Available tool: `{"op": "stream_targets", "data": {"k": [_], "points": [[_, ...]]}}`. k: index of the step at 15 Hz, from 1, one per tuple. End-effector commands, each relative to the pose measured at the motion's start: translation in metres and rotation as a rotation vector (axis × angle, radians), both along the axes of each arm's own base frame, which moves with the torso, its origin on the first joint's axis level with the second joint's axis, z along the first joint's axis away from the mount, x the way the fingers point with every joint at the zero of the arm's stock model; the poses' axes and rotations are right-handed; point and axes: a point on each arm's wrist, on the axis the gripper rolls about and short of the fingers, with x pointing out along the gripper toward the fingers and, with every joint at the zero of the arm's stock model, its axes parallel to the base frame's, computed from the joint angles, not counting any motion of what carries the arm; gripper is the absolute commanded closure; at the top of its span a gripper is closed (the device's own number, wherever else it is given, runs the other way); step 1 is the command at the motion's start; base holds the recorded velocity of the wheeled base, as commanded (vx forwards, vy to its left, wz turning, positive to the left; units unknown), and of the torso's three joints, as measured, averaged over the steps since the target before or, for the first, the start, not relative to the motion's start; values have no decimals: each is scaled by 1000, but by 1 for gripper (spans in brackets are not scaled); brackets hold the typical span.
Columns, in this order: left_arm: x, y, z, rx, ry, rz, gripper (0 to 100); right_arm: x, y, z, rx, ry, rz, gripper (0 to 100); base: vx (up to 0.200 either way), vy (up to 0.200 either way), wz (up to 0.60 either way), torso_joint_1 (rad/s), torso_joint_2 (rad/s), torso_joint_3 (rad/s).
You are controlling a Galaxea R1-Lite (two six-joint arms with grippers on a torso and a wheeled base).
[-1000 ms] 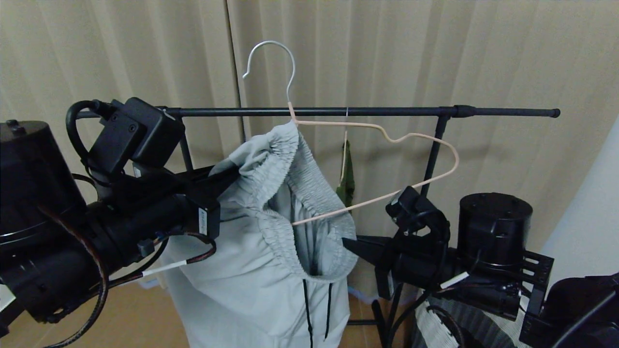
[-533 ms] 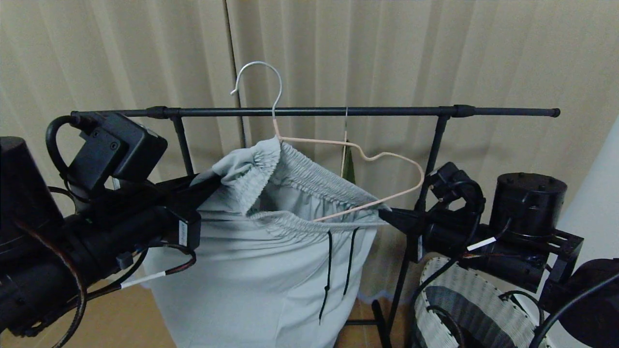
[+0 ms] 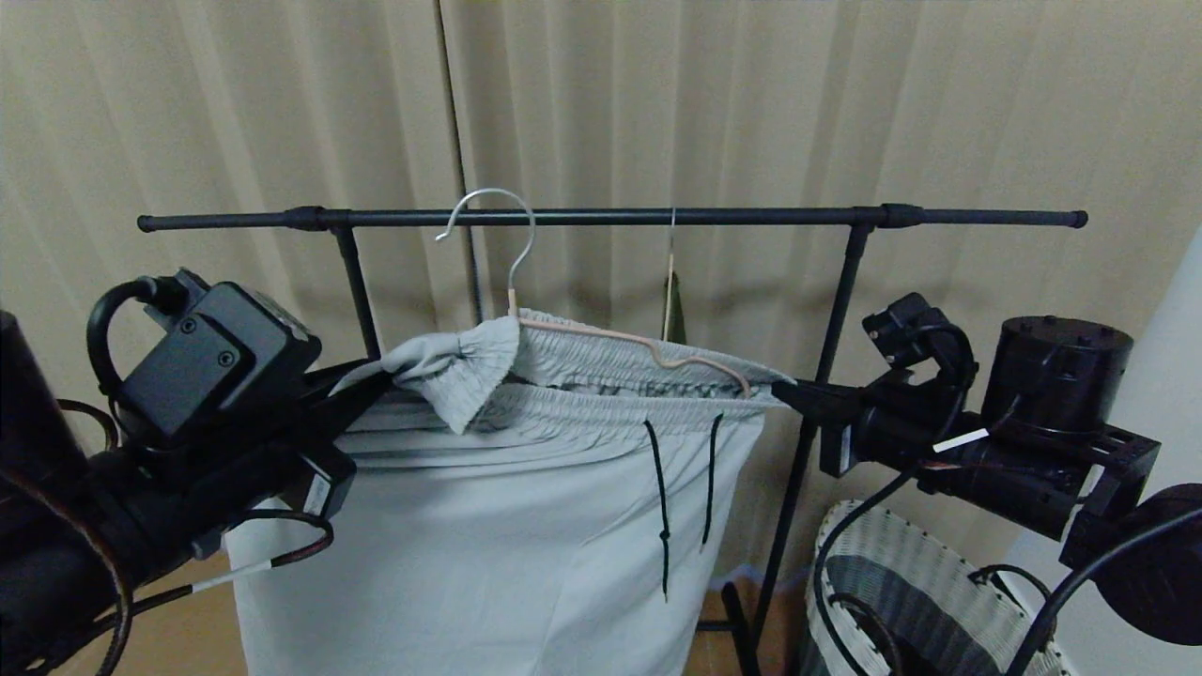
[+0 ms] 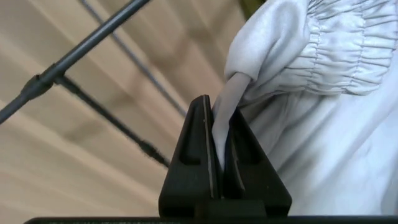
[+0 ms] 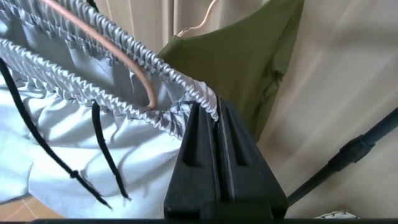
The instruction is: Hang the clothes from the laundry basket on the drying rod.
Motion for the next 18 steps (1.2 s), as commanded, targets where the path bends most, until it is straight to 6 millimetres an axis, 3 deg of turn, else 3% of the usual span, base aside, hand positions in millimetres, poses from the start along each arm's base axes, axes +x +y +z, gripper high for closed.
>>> {"op": "stream_targets", "data": {"k": [1,5,9,12,18], "points": [[-3,2,-6,38,9,2,100,1,0,2,3,-9,-3,100,0,0,0,0,0,0],[-1,2,-12,79,22,5,100,-6,3,8,9,-23,19,100,0,0,0,0,0,0],[7,1,-19,111,52,147,100,-33,35,15,20,-42,161,100,0,0,0,0,0,0],[10,0,-20,75,68,177,100,-55,57,3,7,2,273,100,0,0,0,0,0,0],[10,-1,-20,7,83,213,100,-66,76,-6,-11,32,351,100,0,0,0,0,0,0]]}}
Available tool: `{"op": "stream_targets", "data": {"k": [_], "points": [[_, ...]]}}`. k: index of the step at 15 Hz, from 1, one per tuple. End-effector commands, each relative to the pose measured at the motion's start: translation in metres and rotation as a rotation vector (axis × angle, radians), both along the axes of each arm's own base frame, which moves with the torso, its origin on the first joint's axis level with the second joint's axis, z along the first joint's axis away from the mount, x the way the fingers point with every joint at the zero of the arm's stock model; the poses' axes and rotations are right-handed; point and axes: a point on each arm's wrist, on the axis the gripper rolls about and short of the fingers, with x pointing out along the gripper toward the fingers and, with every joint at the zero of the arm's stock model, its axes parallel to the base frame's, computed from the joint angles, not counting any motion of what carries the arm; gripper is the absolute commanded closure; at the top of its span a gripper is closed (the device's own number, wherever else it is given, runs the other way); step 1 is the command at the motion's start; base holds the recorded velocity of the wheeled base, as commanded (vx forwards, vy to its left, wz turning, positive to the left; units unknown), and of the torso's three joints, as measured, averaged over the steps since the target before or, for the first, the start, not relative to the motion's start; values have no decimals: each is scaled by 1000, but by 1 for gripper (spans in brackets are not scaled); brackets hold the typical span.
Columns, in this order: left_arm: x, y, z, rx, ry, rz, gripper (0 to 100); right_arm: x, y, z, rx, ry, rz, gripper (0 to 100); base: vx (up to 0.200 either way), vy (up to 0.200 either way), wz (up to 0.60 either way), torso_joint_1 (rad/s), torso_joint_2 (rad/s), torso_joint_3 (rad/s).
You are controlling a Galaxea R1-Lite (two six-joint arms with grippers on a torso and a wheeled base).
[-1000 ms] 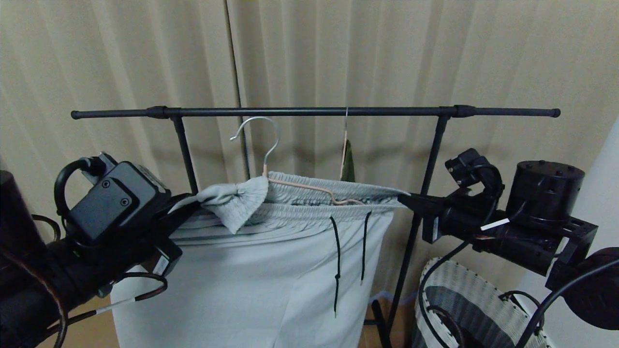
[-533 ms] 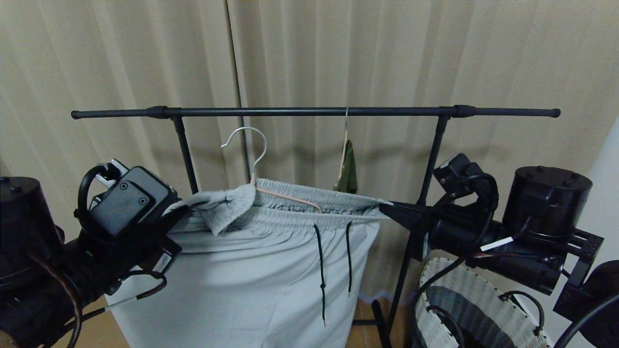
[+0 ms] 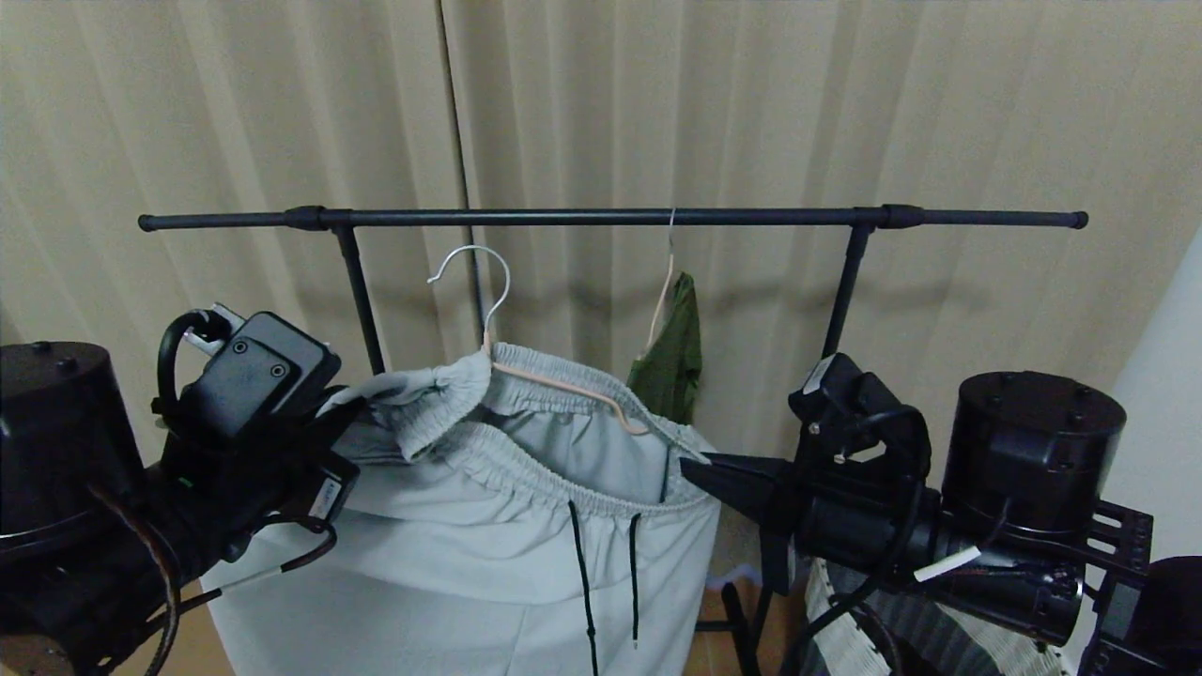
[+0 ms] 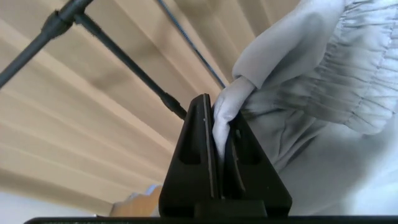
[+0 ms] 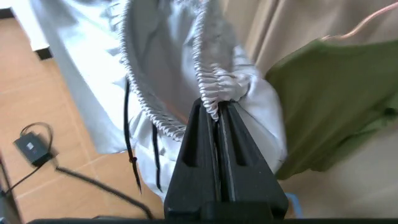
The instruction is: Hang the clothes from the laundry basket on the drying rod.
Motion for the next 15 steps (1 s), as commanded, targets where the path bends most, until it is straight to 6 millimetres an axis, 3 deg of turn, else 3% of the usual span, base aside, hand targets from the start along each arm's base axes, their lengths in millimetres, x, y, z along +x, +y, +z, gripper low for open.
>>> {"op": "stream_targets", "data": {"k": [1,2,3,7,9,15], "points": [[0,0,0,-1,-1,-3,100,0,3,-5,-11,13,10,100,0,0,0,0,0,0],[0,0,0,-2,-2,-3,100,-1,3,-7,-18,21,10,100,0,0,0,0,0,0],[0,0,1,-6,-10,-1,100,-2,1,-10,-25,29,10,0,0,0,0,0,0,0],[1,-2,3,-22,-36,-11,100,-11,-5,-18,-51,55,9,0,0,0,0,0,0,0],[1,-1,2,-39,-30,-10,100,-23,-20,-22,-73,70,-21,0,0,0,0,0,0,0],[1,-12,1,-79,-16,-43,100,-20,-43,-8,-48,14,-106,0,0,0,0,0,0,0]]}}
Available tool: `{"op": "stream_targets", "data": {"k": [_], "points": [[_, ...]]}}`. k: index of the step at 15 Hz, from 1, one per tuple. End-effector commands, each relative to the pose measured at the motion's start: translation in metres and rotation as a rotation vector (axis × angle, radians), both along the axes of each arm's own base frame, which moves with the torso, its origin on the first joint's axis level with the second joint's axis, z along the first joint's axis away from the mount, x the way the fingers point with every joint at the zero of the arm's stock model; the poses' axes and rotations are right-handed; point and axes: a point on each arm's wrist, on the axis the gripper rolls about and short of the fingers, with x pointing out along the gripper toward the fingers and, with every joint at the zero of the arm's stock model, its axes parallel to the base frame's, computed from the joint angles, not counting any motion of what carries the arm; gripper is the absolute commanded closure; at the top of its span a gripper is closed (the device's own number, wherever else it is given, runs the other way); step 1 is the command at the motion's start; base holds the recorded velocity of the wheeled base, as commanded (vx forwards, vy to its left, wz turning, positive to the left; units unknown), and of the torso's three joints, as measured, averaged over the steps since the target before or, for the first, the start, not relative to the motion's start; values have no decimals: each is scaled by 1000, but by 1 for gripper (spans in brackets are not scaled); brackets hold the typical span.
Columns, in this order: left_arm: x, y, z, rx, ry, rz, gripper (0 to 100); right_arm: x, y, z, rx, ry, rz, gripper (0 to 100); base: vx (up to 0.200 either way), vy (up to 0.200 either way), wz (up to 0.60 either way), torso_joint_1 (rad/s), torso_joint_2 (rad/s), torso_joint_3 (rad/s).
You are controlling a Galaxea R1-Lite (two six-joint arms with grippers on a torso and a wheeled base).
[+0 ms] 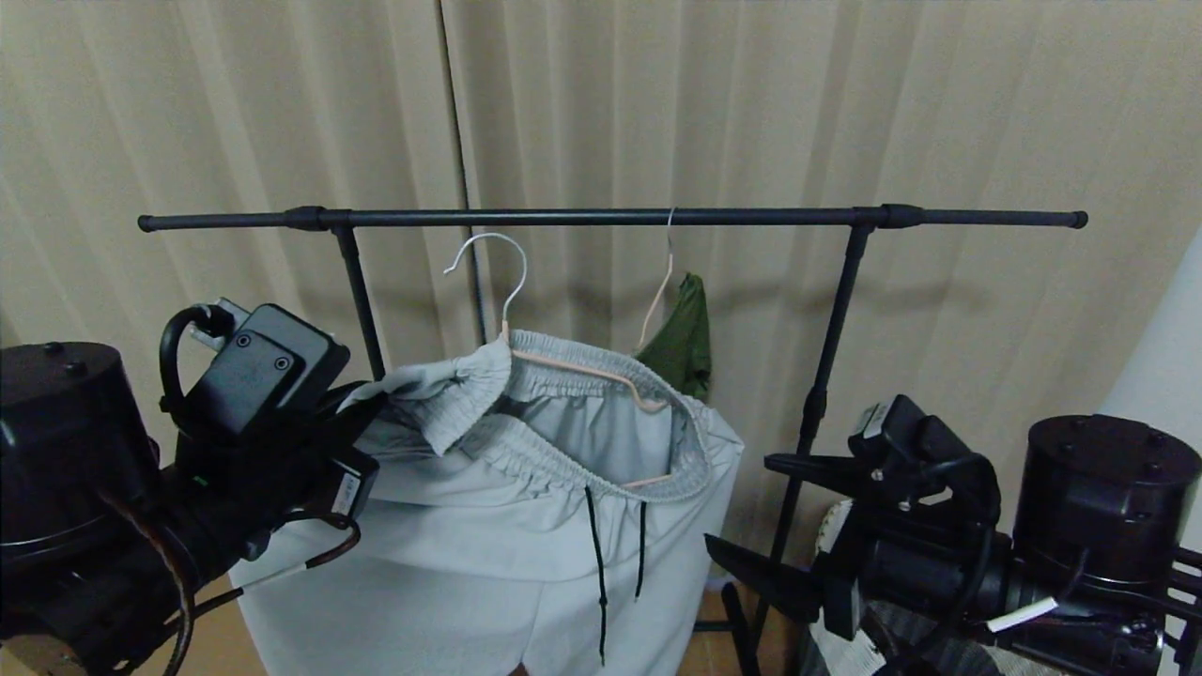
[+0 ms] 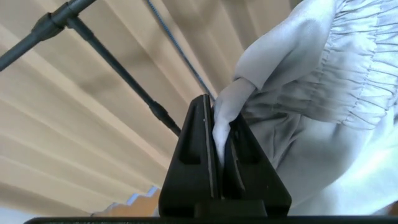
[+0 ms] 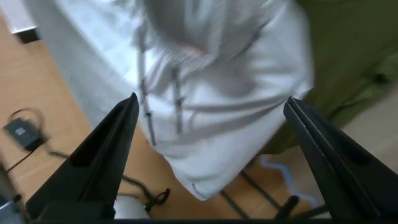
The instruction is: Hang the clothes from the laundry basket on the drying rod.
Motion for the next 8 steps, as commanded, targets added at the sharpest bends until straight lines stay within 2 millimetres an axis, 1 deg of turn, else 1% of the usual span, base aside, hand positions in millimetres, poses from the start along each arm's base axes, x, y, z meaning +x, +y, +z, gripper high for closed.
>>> {"op": "stream_targets", "data": {"k": [1,3,5,8], "points": [[4,-3,2,-4,-2,-3,100,-1,-12,4,-1,-17,-34,0,0,0,0,0,0,0],[5,-4,2,-24,3,2,100,-1,-17,6,4,-30,-55,0,0,0,0,0,0,0],[3,-8,-4,-18,22,-17,100,4,-19,13,-12,-89,-60,0,0,0,0,0,0,0],[0,-21,-4,-19,25,-73,100,14,-12,31,-8,-176,-40,0,0,0,0,0,0,0]]}}
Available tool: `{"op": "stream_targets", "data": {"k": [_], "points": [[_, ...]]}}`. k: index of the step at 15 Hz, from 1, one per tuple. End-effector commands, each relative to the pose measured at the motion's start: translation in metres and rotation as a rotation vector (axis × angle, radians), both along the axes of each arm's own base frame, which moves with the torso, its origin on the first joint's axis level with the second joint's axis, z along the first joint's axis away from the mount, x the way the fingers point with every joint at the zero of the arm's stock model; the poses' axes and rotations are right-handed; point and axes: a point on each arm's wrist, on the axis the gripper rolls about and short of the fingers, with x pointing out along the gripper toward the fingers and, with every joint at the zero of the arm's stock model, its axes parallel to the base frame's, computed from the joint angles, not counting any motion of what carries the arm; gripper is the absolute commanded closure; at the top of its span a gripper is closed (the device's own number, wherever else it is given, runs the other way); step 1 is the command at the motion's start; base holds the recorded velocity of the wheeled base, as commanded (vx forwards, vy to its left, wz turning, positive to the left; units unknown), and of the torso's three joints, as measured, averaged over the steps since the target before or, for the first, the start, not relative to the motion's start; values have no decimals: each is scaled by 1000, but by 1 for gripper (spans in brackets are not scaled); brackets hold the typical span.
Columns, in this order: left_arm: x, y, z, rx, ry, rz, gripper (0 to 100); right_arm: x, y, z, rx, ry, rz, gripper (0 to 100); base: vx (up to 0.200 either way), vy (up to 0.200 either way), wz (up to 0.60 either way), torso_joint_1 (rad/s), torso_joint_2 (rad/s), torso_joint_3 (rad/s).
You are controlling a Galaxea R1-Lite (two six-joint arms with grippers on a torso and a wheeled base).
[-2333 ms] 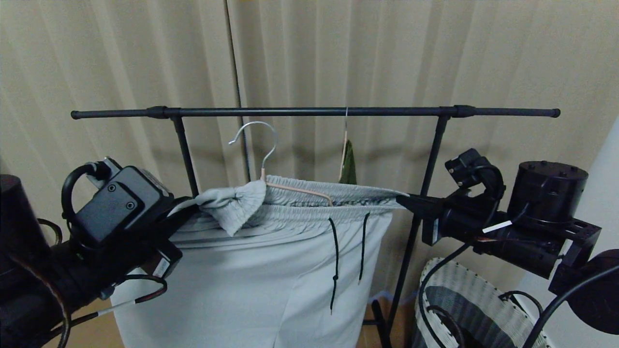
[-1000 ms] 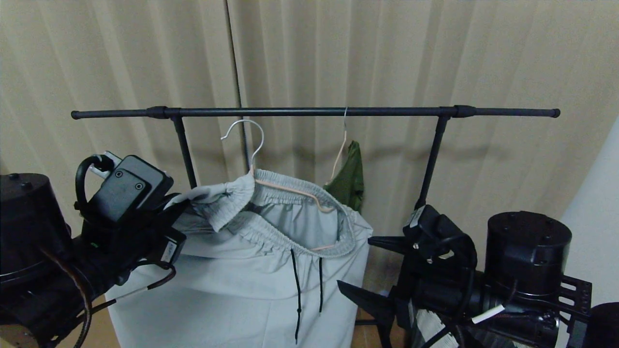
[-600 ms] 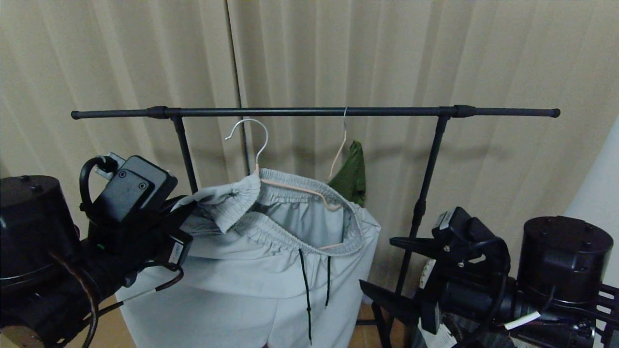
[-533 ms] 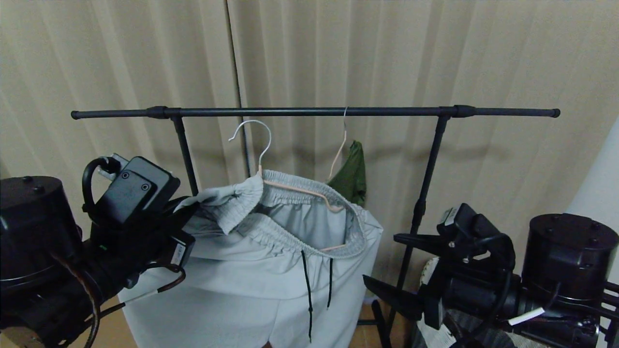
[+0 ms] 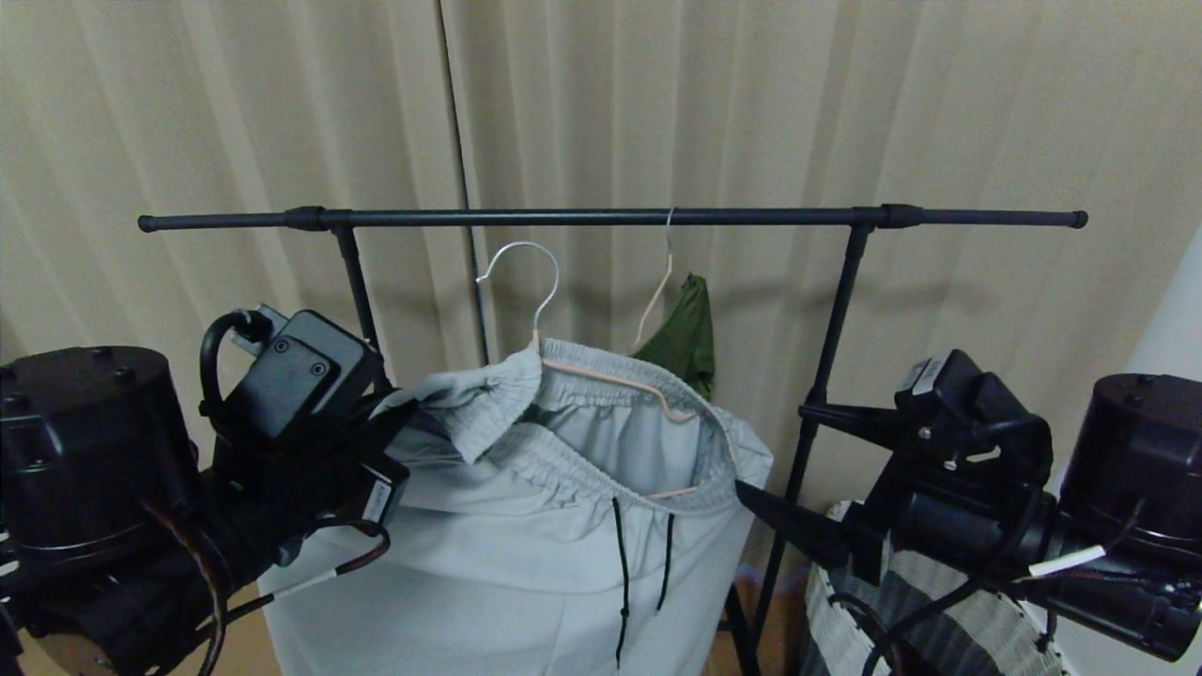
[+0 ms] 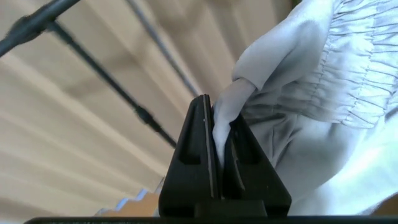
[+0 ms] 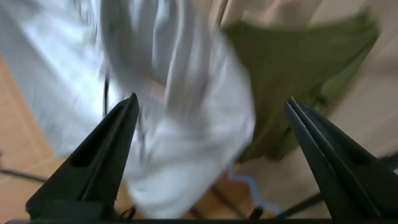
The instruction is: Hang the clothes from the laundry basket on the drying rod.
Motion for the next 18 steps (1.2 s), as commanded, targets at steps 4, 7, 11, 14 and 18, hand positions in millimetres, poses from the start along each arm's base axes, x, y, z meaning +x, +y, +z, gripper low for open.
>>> {"op": "stream_targets", "data": {"k": [4,7,11,14,18], "points": [[3,-13,-6,12,15,-44,100,12,19,20,-19,-102,55,0,0,0,0,0,0,0],[6,-24,-7,-8,-21,-71,100,23,30,19,-90,-101,78,0,0,0,0,0,0,0],[5,-25,-7,-8,-33,-78,100,40,42,10,-144,-117,83,0,0,0,0,0,0,0],[1,-29,-7,-10,-33,-107,100,50,49,5,-165,-120,86,0,0,0,0,0,0,0],[-5,-34,-5,-14,-38,-139,100,53,53,2,-170,-115,92,0,0,0,0,0,0,0]]}}
